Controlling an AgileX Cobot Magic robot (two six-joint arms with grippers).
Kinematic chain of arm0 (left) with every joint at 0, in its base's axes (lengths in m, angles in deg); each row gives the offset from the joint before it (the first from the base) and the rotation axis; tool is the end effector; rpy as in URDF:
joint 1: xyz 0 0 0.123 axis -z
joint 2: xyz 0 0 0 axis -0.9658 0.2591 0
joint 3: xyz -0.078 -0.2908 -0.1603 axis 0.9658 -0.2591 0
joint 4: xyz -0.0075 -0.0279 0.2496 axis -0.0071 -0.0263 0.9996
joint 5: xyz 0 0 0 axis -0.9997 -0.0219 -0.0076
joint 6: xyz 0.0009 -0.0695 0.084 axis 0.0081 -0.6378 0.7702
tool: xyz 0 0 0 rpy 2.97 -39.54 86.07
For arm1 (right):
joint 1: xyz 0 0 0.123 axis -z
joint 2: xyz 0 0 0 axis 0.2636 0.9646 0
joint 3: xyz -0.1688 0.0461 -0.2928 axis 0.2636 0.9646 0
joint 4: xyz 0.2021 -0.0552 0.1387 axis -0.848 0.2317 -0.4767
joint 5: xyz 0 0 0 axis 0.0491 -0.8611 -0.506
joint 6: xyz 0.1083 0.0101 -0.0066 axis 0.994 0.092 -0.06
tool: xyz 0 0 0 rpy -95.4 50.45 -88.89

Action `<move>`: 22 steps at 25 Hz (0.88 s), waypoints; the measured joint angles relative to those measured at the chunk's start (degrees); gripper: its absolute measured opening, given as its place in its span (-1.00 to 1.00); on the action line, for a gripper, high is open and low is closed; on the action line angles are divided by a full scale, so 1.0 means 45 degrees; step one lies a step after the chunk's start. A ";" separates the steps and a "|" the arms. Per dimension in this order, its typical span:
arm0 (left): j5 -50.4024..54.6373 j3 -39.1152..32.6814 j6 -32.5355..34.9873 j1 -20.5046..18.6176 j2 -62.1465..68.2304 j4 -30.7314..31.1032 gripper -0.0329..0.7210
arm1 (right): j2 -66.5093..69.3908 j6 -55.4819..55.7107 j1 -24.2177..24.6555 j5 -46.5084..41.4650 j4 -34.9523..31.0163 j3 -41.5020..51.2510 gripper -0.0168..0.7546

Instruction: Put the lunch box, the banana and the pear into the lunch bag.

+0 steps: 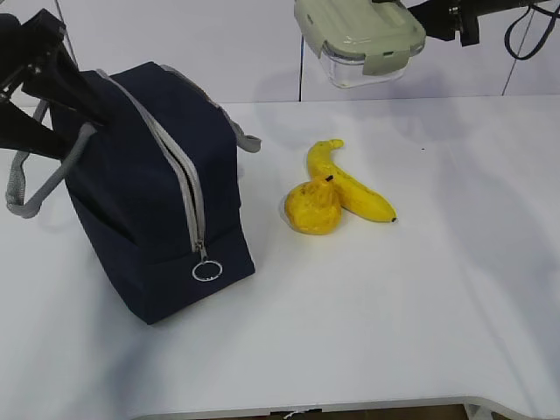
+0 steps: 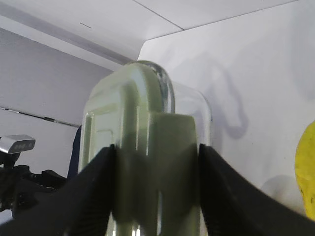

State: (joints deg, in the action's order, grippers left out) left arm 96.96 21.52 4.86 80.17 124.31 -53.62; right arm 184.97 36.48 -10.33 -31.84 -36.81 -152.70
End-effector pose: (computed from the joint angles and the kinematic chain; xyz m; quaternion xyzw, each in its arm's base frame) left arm 0.3215 -0.0860 0.3512 -0.0686 0.9377 -0.3048 0.1520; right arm 0.4936 0.0546 0.3709 -0.0763 0.8066 0.5034 0.3004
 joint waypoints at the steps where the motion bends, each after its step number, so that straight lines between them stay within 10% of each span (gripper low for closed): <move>1: 0.0000 0.0000 -0.0006 0.0000 0.0024 -0.0024 0.37 | 0.0000 0.0000 0.0000 0.0000 0.0000 -0.0004 0.10; 22: -0.0363 0.0073 0.0713 0.0209 0.0285 -0.0414 -0.85 | -0.0821 0.0178 -0.0650 -0.0048 0.0794 -0.0004 0.10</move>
State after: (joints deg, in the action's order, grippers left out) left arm 95.33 21.85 8.07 81.11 125.60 -55.49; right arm 181.28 37.29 -13.25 -32.06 -33.23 -152.72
